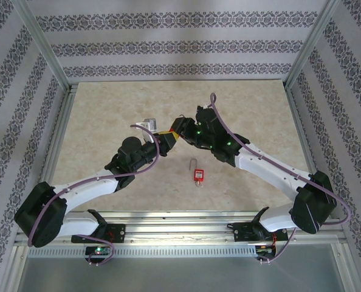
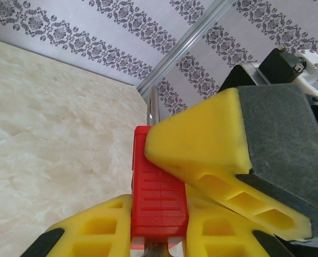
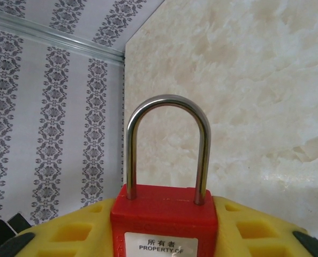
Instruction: Unlock with the key
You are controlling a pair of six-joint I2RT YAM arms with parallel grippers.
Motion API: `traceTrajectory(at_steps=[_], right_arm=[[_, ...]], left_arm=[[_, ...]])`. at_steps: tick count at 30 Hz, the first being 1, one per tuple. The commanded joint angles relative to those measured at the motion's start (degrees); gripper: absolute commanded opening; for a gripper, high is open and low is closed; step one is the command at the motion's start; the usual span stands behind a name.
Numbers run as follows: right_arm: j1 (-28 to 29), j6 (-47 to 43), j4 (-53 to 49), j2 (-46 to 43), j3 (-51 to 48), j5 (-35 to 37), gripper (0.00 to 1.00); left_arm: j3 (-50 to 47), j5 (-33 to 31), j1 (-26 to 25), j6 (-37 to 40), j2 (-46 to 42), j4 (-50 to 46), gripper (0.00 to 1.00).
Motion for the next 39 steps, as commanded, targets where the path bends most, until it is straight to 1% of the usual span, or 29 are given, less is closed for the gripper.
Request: traceTrajectory(at_steps=[1, 4, 6, 8, 9, 10, 13, 17, 19, 20, 28, 31, 33, 36, 39], right_arm=[[-1.3, -2.3, 1.4, -3.4, 0.2, -2.6, 0.50], [-2.7, -6.5, 1.1, -5.1, -0.7, -2.0, 0.57], [-4.5, -9.8, 0.7, -7.0, -1.9, -2.1, 0.68], [-6.0, -12.5, 1.0, -8.7, -3.2, -3.0, 0.73], [-6.8, -14.3, 1.1, -9.0, -3.5, -4.3, 0.73], [-7.5, -16.0, 1.3, -9.0, -3.8, -6.1, 0.72], [-8.8, -20.0, 2.8, -7.7, -4.5, -12.4, 0.64], [-9.2, -23.1, 6.3, -6.2, -6.6, -16.3, 0.53], [-9.5, -23.5, 8.5, -5.7, -7.9, -16.8, 0.46], [-9.5, -23.6, 9.1, -5.3, -8.2, -17.1, 0.45], [-10.0, -24.1, 13.4, -2.3, -10.2, -19.7, 0.40], [-10.3, -23.6, 15.5, -1.8, -10.9, -20.5, 0.35], [-10.8, -23.0, 16.5, -1.3, -11.2, -21.3, 0.28], [-11.5, -21.5, 19.1, -0.8, -12.0, -22.7, 0.26], [-12.1, -20.5, 20.4, -0.7, -12.7, -22.9, 0.17]], left_arm=[[-0.5, 1.1, 2.2, 0.7, -2.3, -2.1, 0.00], [-0.2, 2.8, 2.8, 1.8, -3.9, -5.5, 0.00], [0.1, 4.2, 3.4, 2.6, -4.8, -8.7, 0.00], [0.4, 5.4, 3.9, 3.5, -5.8, -11.3, 0.00], [0.3, 6.1, 4.1, 3.6, -6.3, -11.7, 0.00], [0.3, 7.1, 4.3, 3.5, -6.6, -11.9, 0.00], [0.6, 8.9, 4.4, 3.5, -7.1, -12.8, 0.00], [1.0, 11.0, 4.4, 3.4, -7.9, -13.4, 0.00], [1.2, 12.1, 4.4, 3.3, -8.0, -13.6, 0.00], [1.2, 12.2, 4.4, 3.3, -8.1, -13.8, 0.00], [1.3, 14.1, 4.4, 2.4, -8.4, -12.3, 0.00], [1.4, 15.1, 4.4, 2.0, -7.9, -11.8, 0.00], [1.2, 15.5, 4.4, 1.7, -7.6, -11.3, 0.00], [1.0, 15.7, 4.4, 1.6, -7.8, -11.3, 0.00], [1.1, 16.0, 4.4, 1.6, -7.9, -11.5, 0.00]])
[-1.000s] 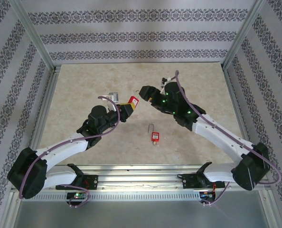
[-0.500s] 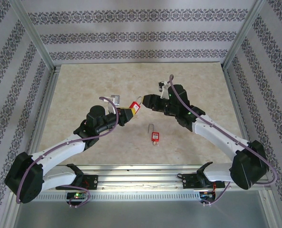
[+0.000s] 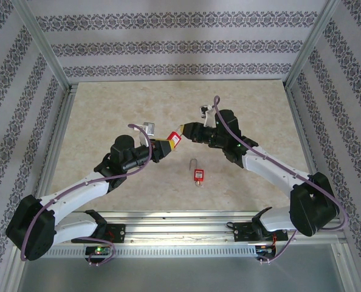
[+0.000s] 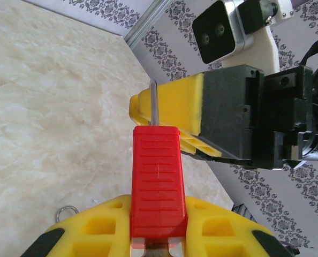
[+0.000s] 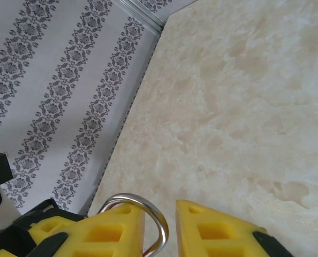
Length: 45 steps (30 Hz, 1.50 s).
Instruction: Unlock with the key
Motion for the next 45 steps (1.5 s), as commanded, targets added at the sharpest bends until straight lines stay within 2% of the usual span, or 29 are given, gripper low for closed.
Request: traceTrajectory(at_steps=[1, 6, 15, 17, 18, 20, 22, 25, 28, 32, 36, 40, 45], right_arm=[[-1.2, 1.4, 4.2, 0.5, -1.1, -1.0, 0.13], [-2.7, 3.3, 6.1, 0.3, -1.8, -1.5, 0.00], [-7.0, 4.3, 4.9, 0.0, -1.4, -3.5, 0.00], [-7.5, 2.2, 0.6, -0.2, 0.1, -3.5, 0.00], [-7.9, 2.4, -2.3, -0.1, 0.8, -2.6, 0.00], [-8.5, 4.5, -1.5, 0.6, 0.9, -4.3, 0.01], [-8.5, 6.0, -1.5, 1.0, 1.1, -4.9, 0.27], [-8.5, 6.0, -1.2, 0.5, 0.7, -4.6, 0.42], [-8.7, 4.0, -2.4, -0.7, 0.6, -3.8, 0.46], [-9.0, 3.2, -2.7, -0.1, 0.9, -6.2, 0.47], [-8.9, 2.0, -3.7, 0.5, 0.7, -6.8, 0.52], [-8.9, -0.1, -4.3, -0.9, -0.7, -5.8, 0.61], [-8.9, -3.0, -3.9, -4.3, -2.8, -3.2, 0.77]], left_arm=[[1.1, 2.3, 0.6, -0.5, -1.2, 2.3, 0.00], [0.5, 3.1, 0.6, -0.5, -1.1, 2.4, 0.00], [-1.3, 1.7, 0.7, 1.4, -3.8, -2.0, 0.00], [-1.7, 1.5, 0.9, 1.8, -4.5, -2.7, 0.00], [-2.0, 0.2, 0.9, 2.4, -5.5, -3.6, 0.00], [-3.0, -2.3, 0.9, 3.3, -7.6, -4.5, 0.00], [-2.4, -3.3, 1.0, 5.1, -8.3, -7.2, 0.00], [-0.9, -2.4, 1.0, 6.9, -8.0, -10.0, 0.00], [-0.1, -2.0, 1.0, 8.3, -8.0, -12.2, 0.00], [0.3, -1.3, 1.1, 8.9, -7.2, -12.4, 0.00], [1.2, -2.8, 1.2, 9.6, -6.1, -14.1, 0.00], [1.2, -3.7, 1.2, 10.6, -4.9, -15.6, 0.00], [-0.7, -2.2, 1.2, 8.8, -1.4, -13.9, 0.00]])
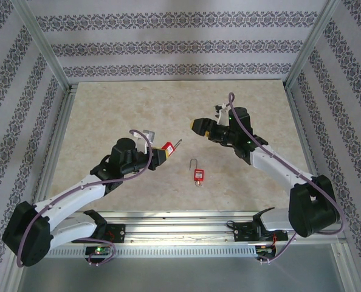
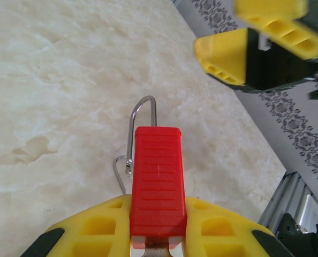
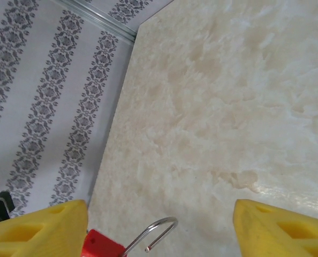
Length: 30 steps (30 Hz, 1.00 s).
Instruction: Unlock with the key
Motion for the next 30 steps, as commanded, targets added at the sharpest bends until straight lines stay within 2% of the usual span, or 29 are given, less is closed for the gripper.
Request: traceTrajectory(at_steps=[1, 6, 14, 22, 30], right_arm=[[0.1, -3.5, 0.2, -3.1, -1.1, 1.9, 0.78], [0.1, -5.1, -1.0, -3.7, -1.2, 2.9, 0.83], [0.1, -5.4, -0.8, -2.5, -0.8, 3.6, 0.87], [0.7, -6.1, -1.2, -1.1, 0.7, 3.6, 0.90], [1.5, -6.7, -1.9, -1.3, 0.8, 4.2, 0.94]], left_arm=[[-0.2, 1.0, 0.8, -0.7, 2.1, 1.8, 0.00], [-3.6, 3.7, 0.6, -5.0, 5.5, 7.4, 0.00], [-7.8, 2.3, 0.2, -7.5, 7.6, 8.9, 0.00], [-9.7, 3.1, 0.3, -10.7, 13.2, 15.4, 0.00], [-10.8, 3.3, 2.7, -12.1, 16.7, 17.8, 0.00]])
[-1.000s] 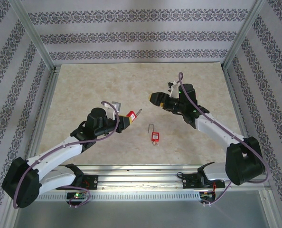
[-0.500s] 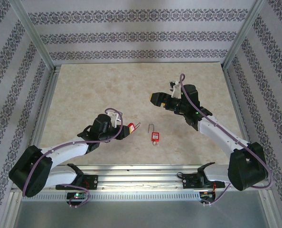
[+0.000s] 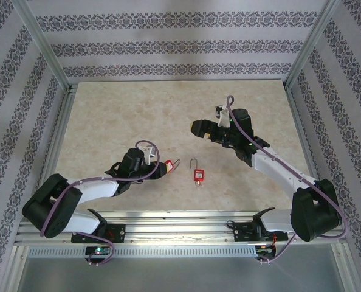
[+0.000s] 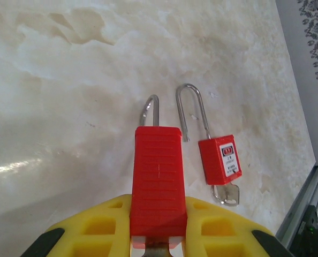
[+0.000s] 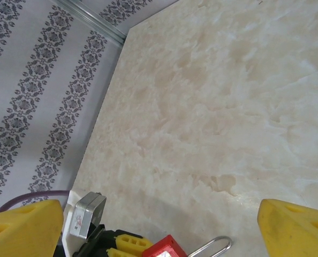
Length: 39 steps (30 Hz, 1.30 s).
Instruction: Unlock with the key
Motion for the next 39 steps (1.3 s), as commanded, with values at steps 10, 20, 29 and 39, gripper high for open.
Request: traceTrajectory(at_steps=[10, 20, 29, 39], right_arm=[[0.9, -1.8, -0.1, -0.4, 1.2, 1.3, 0.96], [0.7, -2.3, -1.1, -2.2, 0.5, 1.7, 0.98], [0.7, -2.3, -1.5, -2.8, 0.4, 1.7, 0.98], [0.8, -2.3, -3.0, -3.2, 0.7, 1.3, 0.98]], left_arm=[[-1.9, 1.2, 2.8, 0.6, 3.0, 4.5, 0.00], [-3.6, 0.1, 3.2, 0.1, 5.1, 7.4, 0.24], [-5.6, -2.2, 5.9, 0.0, -0.3, 3.7, 0.88], [-3.0, -8.8, 10.6, 3.3, -18.1, -17.6, 1.00]])
